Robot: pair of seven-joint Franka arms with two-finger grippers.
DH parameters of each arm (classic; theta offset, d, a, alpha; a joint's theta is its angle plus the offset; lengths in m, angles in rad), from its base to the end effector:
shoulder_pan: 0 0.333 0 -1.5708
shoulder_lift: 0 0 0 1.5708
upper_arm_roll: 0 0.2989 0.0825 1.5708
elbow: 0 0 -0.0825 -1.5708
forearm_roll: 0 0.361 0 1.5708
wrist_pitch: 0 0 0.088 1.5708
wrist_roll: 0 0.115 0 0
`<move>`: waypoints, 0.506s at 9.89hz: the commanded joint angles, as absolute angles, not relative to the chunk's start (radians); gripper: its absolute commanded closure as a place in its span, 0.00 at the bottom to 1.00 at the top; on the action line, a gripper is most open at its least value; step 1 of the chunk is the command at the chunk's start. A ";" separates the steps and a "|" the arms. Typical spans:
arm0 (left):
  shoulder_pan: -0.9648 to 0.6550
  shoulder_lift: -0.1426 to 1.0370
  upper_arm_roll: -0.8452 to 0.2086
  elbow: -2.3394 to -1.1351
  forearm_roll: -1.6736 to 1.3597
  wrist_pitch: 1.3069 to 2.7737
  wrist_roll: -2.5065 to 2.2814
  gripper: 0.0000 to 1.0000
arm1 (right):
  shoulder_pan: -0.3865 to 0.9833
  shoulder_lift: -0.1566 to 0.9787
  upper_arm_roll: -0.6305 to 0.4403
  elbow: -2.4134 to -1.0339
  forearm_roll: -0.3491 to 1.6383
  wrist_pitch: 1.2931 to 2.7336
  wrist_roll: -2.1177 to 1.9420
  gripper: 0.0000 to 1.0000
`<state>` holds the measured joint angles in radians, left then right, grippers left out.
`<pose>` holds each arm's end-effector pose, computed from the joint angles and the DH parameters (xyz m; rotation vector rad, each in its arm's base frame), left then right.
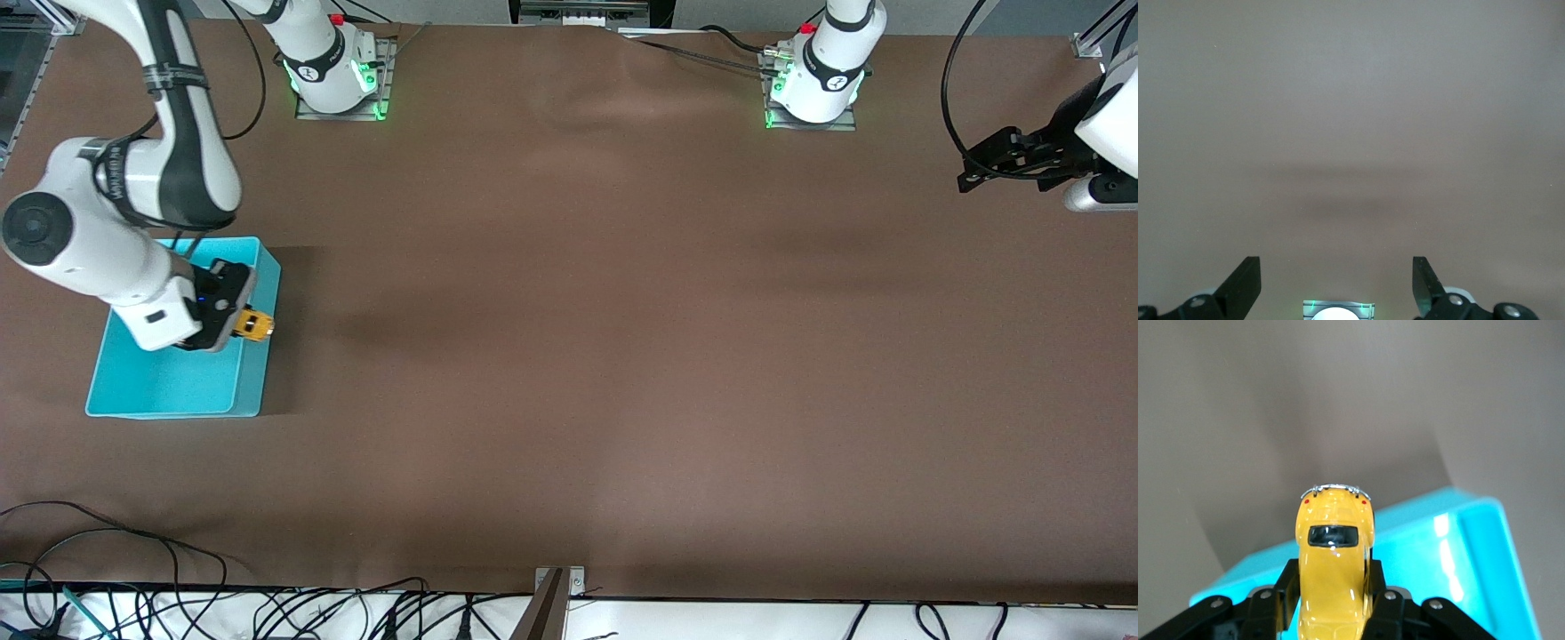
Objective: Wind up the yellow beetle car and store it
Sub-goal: 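Lift the car with the right gripper and lower it into the bin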
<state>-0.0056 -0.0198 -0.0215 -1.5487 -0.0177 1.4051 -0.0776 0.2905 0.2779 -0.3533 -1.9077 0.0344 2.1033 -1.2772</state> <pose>0.5067 -0.0161 0.6061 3.1239 0.0761 -0.1948 0.5814 -0.0263 0.3444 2.5756 1.7722 -0.1436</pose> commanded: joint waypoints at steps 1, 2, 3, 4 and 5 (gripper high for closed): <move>0.003 -0.017 -0.020 -1.539 -0.040 1.404 -0.089 0.00 | 0.295 0.296 -0.446 -1.971 0.049 2.135 -1.276 1.00; 0.005 -0.017 -0.018 -1.539 -0.040 1.401 -0.087 0.00 | 0.290 0.304 -0.484 -2.011 0.051 2.185 -1.276 1.00; 0.006 -0.015 -0.018 -1.539 -0.038 1.401 -0.087 0.00 | 0.266 0.311 -0.498 -2.067 0.052 2.269 -1.273 1.00; 0.008 -0.015 -0.017 -1.540 -0.040 1.401 -0.087 0.00 | 0.226 0.337 -0.497 -2.106 0.054 2.351 -1.275 1.00; 0.008 -0.014 -0.017 -1.540 -0.040 1.401 -0.086 0.00 | 0.210 0.372 -0.495 -2.112 0.070 2.376 -1.275 1.00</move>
